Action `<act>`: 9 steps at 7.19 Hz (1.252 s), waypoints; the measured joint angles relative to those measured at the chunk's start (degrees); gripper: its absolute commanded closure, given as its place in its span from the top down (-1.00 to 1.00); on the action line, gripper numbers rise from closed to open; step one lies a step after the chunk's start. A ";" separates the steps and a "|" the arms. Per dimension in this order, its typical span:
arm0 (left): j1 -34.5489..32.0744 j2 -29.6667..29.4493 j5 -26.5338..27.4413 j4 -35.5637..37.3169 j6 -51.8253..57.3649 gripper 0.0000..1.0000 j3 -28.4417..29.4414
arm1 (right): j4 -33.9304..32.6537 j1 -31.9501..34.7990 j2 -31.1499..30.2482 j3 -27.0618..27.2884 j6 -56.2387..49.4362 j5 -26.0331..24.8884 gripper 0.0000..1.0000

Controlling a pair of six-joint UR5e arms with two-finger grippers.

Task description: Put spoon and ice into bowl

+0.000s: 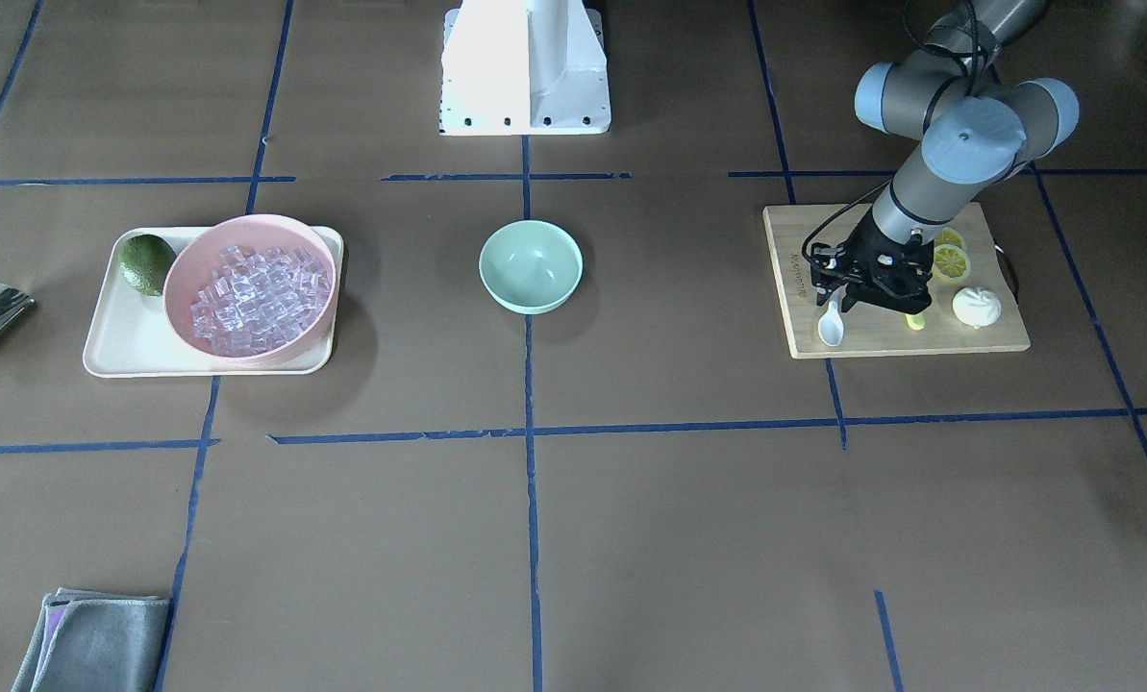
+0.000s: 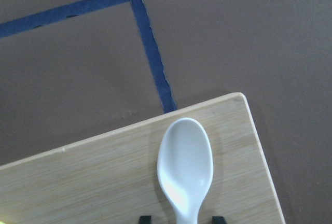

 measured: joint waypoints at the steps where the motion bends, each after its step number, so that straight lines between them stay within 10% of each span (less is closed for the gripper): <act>1: -0.02 0.03 0.01 0.34 -0.10 -1.00 -0.60 | 0.00 0.00 0.00 -0.01 0.00 0.00 1.00; 5: 0.27 -8.15 0.23 15.71 -2.29 -1.00 -7.86 | -0.05 0.00 0.00 -0.03 0.00 0.00 1.00; 9: 7.38 -27.77 0.37 18.10 -13.94 -0.97 0.75 | -0.09 0.00 0.00 -0.17 0.00 0.00 1.00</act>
